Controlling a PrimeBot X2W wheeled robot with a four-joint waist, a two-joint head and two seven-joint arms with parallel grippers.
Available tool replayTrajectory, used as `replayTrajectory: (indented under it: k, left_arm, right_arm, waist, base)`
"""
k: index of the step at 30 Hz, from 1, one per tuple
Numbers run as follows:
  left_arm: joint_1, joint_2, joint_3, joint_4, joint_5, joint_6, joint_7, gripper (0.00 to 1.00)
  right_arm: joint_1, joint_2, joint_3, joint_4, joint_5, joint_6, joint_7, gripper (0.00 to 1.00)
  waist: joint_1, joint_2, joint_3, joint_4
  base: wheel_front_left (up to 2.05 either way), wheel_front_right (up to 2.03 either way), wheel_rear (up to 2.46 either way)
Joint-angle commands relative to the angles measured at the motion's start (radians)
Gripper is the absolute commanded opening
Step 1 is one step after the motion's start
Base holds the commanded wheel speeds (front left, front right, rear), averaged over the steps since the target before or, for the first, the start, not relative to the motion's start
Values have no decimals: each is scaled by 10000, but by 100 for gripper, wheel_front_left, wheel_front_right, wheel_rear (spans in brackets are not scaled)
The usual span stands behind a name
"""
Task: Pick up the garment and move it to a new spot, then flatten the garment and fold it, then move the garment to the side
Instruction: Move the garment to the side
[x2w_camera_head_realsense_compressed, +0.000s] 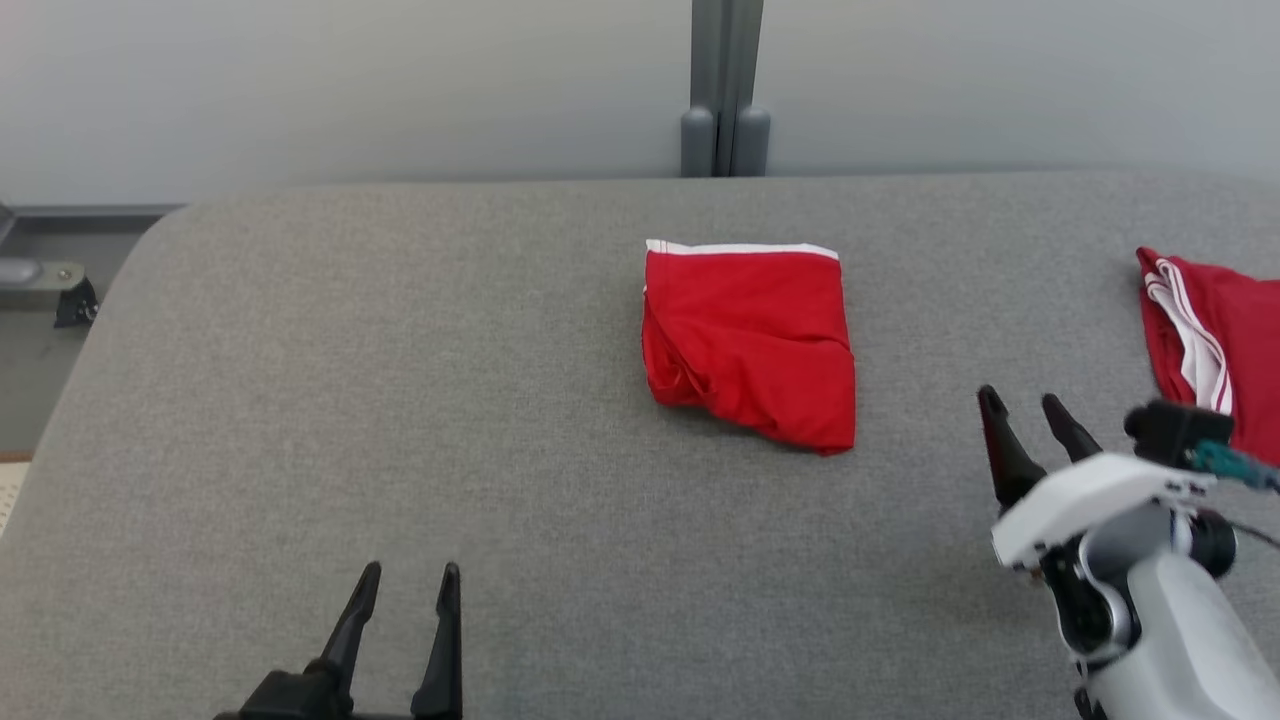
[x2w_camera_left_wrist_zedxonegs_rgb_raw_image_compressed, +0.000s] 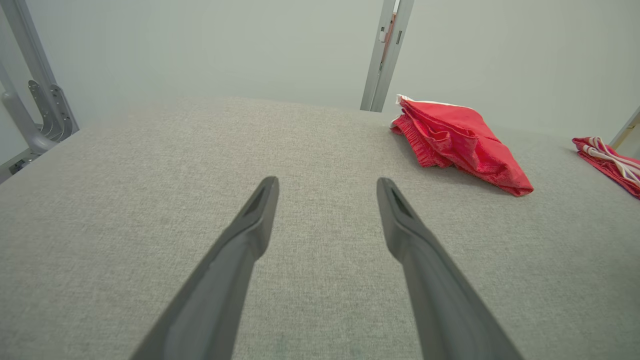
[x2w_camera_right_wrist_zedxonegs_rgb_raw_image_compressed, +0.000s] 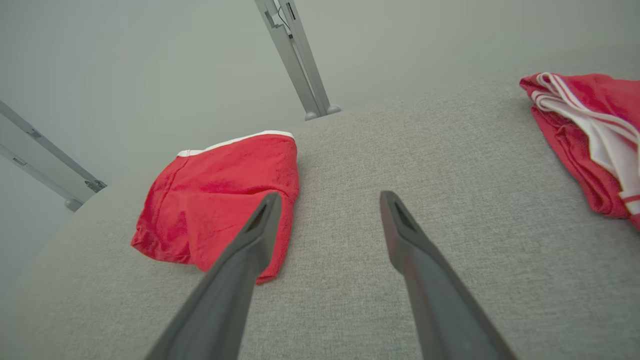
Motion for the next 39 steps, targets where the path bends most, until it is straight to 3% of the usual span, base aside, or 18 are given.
replayTrajectory:
  k: [1, 5, 8, 19, 20, 21, 25, 30, 35, 39]
  left_arm:
    - [-325, 17, -113, 55, -31, -62, -23, 100]
    - [-910, 17, -459, 147, -198, -64, -24, 100]
    - [-1272, 17, -721, 227, -352, -73, -24, 100]
    - [-2048, 15, -1206, 326, -679, -72, -24, 100]
    - [-2071, 15, -1191, 321, -686, -72, -24, 100]
    - [-2072, 15, -1149, 310, -689, -72, -24, 100]
    - [-2032, 14, -1013, 252, -671, -60, -24, 100]
    - [-1922, 18, -702, 149, -417, -61, -24, 100]
    - [-2236, 20, -493, 45, -86, -69, -14, 100]
    - [-2693, 20, -597, -33, 49, -71, -14, 100]
  right_arm:
    - [-542, 69, 162, 238, 141, 0, 640, 100]
    - [-2260, 363, 56, 1212, 502, -2, 2447, 100]
    - [-3275, 601, -125, 2062, 403, 0, 3011, 100]
    - [-5451, 766, -1405, 5020, -499, -2, 3098, 100]
    - [-5522, 774, -1471, 5215, -558, -2, 3044, 46]
    - [-5600, 782, -1597, 5401, -476, -5, 2955, 0]
    - [-5875, 792, -1529, 5599, 304, -6, 2498, 0]
    - [-5874, 732, -1005, 5126, 662, -6, 2433, 0]
    - [-6178, -77, -880, 4128, 644, -5, 3148, 0]
    - [-6452, -919, -1200, 3481, 304, -5, 4014, 0]
  waist:
    - [0, 0, 874, 179]
    - [0, 0, 1535, 452]
    - [0, 0, 1896, 749]
    - [0, 0, 2721, 1578]
    - [0, 0, 2746, 1573]
    - [0, 0, 2767, 1538]
    - [0, 0, 2791, 1115]
    - [0, 0, 2756, -84]
    - [0, 0, 2973, -1356]
    - [0, 0, 3409, -1801]
  base:
    - [0, 0, 0]
    - [0, 0, 0]
    - [0, 0, 0]
    - [0, 0, 0]
    - [0, 0, 0]
    - [0, 0, 0]
    - [0, 0, 0]
    - [0, 0, 0]
    - [0, 0, 0]
    - [0, 0, 0]
